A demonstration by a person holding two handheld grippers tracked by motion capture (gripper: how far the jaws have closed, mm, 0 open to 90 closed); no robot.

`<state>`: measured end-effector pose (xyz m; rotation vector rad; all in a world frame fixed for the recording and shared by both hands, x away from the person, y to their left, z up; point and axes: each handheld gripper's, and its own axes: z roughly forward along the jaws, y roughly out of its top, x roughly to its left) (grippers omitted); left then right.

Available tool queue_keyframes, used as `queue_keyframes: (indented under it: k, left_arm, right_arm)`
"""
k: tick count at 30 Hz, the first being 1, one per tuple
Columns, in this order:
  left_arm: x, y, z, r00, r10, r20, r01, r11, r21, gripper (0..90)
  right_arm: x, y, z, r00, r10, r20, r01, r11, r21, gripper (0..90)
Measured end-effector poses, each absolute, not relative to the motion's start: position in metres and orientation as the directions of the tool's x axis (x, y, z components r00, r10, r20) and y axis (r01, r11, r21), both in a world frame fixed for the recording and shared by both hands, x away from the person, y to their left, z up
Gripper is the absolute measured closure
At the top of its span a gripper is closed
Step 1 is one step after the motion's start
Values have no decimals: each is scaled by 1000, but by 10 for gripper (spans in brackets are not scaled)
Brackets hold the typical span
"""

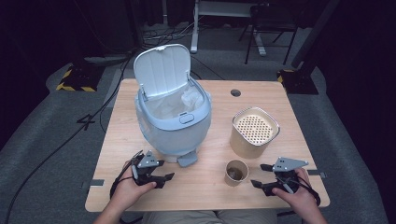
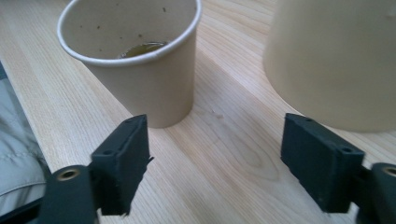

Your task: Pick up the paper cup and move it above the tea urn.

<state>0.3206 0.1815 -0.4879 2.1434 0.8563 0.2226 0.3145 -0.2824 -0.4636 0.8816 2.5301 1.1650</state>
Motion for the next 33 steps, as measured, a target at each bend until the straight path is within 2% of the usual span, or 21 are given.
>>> queue_keyframes:
  k: [6,7,13,17,20,26,30,33]
  left_arm:
    - [321,180,-499,727,680,-101,537,-471,700,318]
    - [321,181,-501,726,685,-68,524,-487,699,312]
    - [318,175,-503,733,679,-23,497,-512,701,253]
    - [318,175,-503,730,683,-24,500,-510,700,250]
    - [317,174,-503,728,685,-22,501,-510,699,245]
    - [316,175,-503,728,685,-22,501,-510,700,245]
    - [316,175,-503,728,685,-26,503,-508,700,243]
    - [317,174,-503,729,684,-22,501,-512,698,239]
  right_arm:
    - [314,-273,-465,-821,569,43,400,521,754,186]
    - [314,-270,-465,-826,562,46,397,521,755,185]
    - [311,-263,-465,-829,557,46,391,520,759,170]
    - [308,-258,-469,-833,552,27,378,535,756,159]
    - [307,-252,-472,-833,551,57,386,504,773,158]
    - [309,-243,-472,-827,559,56,386,495,778,159]
    - [311,-232,-476,-815,573,85,423,489,763,175]
    - [313,-220,-480,-820,569,63,407,502,764,180]
